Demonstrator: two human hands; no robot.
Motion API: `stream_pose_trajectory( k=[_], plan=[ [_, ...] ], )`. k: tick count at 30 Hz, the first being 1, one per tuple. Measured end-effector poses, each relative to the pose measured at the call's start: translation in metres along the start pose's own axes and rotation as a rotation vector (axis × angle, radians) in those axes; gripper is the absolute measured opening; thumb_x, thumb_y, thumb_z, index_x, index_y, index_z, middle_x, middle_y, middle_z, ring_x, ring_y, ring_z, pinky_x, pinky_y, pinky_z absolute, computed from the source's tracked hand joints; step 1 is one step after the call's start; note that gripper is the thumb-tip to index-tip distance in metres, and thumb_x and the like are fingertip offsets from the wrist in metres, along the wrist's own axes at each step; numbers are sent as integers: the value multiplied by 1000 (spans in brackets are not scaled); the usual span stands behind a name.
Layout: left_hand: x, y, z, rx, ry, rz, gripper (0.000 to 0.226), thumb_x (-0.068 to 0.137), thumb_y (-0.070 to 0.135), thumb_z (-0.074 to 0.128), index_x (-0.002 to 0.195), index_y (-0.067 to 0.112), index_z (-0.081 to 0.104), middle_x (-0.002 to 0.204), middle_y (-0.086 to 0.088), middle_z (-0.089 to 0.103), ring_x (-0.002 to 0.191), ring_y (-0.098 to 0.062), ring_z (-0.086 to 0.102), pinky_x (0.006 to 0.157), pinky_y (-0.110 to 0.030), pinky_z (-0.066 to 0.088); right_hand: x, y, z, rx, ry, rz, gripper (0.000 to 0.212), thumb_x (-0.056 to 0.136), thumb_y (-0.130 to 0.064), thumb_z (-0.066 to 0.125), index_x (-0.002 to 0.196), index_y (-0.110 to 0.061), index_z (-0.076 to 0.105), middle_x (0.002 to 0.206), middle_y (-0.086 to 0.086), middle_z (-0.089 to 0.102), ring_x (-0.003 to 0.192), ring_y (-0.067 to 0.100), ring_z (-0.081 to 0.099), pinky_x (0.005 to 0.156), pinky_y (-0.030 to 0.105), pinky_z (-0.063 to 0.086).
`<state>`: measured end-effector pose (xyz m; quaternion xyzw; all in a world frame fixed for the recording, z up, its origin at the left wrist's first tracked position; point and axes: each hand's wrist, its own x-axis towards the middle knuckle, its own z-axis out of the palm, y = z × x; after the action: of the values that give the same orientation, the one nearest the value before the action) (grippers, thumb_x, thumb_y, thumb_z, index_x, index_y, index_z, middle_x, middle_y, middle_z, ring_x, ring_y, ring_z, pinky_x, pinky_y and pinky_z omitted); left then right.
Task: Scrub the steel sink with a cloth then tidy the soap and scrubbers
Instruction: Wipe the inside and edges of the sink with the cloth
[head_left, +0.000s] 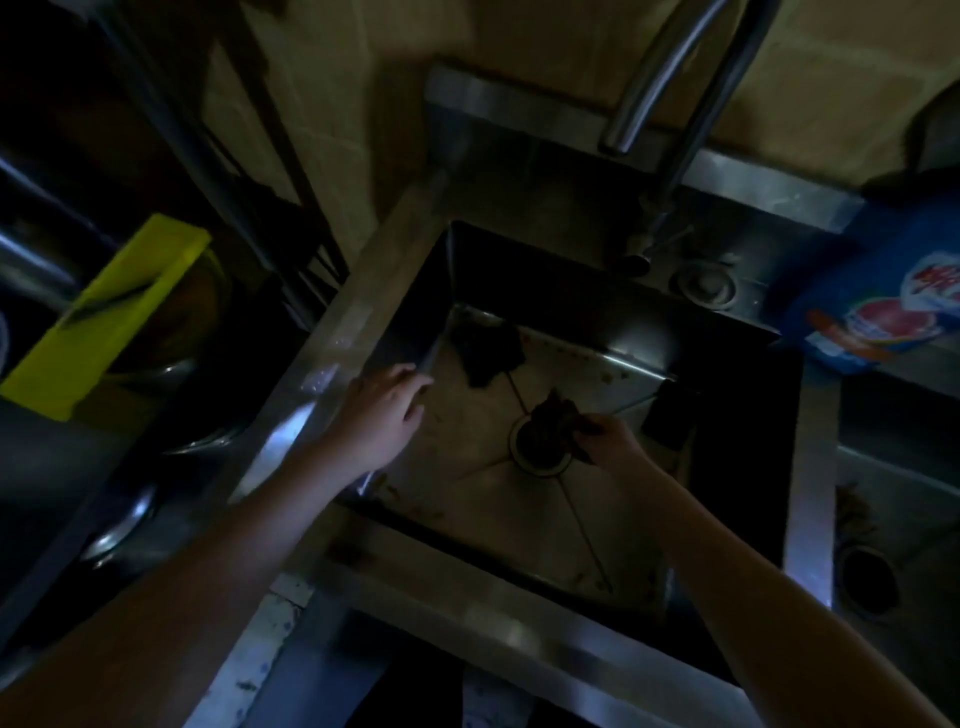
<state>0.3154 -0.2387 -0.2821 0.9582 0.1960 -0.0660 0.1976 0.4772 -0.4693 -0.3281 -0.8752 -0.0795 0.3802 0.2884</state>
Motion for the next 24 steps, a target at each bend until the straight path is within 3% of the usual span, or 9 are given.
stream_pose_trajectory(
  k=[2, 5, 8, 12, 14, 18, 20, 24],
  plan=[
    [18, -11, -6, 14, -18, 22, 37, 92, 22, 50, 129, 19, 50, 142, -5, 42, 127, -26, 43, 103, -41, 33, 5, -14, 11, 131, 20, 57, 29, 94, 2, 47, 120, 12, 55, 109, 25, 61, 98, 24, 54, 60, 12, 35],
    [45, -22, -14, 15, -32, 55, 37, 93, 21, 48, 130, 18, 50, 143, -6, 41, 128, -27, 41, 104, -40, 30, 11, -31, 23, 294, 116, 73, 27, 93, -1, 50, 116, 11, 58, 98, 15, 57, 90, 20, 50, 67, 22, 40],
    [75, -32, -25, -14, -38, 74, 40, 91, 17, 51, 131, 16, 49, 143, -9, 40, 128, -30, 41, 105, -38, 31, 20, -49, 34, 418, 186, 68, 23, 92, -1, 52, 111, 7, 61, 95, 12, 58, 89, 20, 52, 60, 14, 41],
    [112, -42, -36, 6, -39, 120, 44, 90, 16, 52, 133, 14, 47, 143, -10, 40, 127, -31, 42, 105, -40, 33, 33, -76, 48, 721, 228, 122, 19, 92, 3, 50, 104, 4, 64, 85, 15, 55, 79, 22, 51, 61, 27, 38],
    [129, -42, -39, 19, -35, 154, 44, 90, 16, 52, 133, 14, 46, 143, -10, 41, 127, -31, 42, 104, -40, 33, 42, -86, 54, 856, 239, 153, 19, 93, 1, 49, 106, -2, 63, 88, 14, 56, 83, 23, 53, 65, 29, 40],
    [161, -43, -40, 64, -33, 188, 46, 90, 17, 51, 136, 15, 43, 144, -9, 39, 130, -28, 38, 103, -40, 31, 65, -98, 57, 931, 258, 177, 21, 96, -8, 49, 112, -13, 60, 88, 5, 62, 74, 14, 58, 56, 19, 41],
    [176, -45, -39, 88, -35, 208, 48, 90, 17, 50, 137, 15, 40, 145, -9, 37, 132, -26, 35, 103, -39, 29, 79, -100, 58, 995, 256, 187, 26, 96, -8, 47, 119, -5, 58, 99, 11, 61, 86, 21, 60, 64, 22, 45],
    [208, -40, -35, 112, -37, 258, 54, 91, 17, 50, 142, 14, 32, 151, -8, 27, 137, -26, 28, 106, -41, 26, 99, -105, 57, 1149, 267, 259, 23, 98, -13, 45, 117, -11, 57, 116, 16, 60, 114, 34, 57, 101, 44, 45]
  ],
)
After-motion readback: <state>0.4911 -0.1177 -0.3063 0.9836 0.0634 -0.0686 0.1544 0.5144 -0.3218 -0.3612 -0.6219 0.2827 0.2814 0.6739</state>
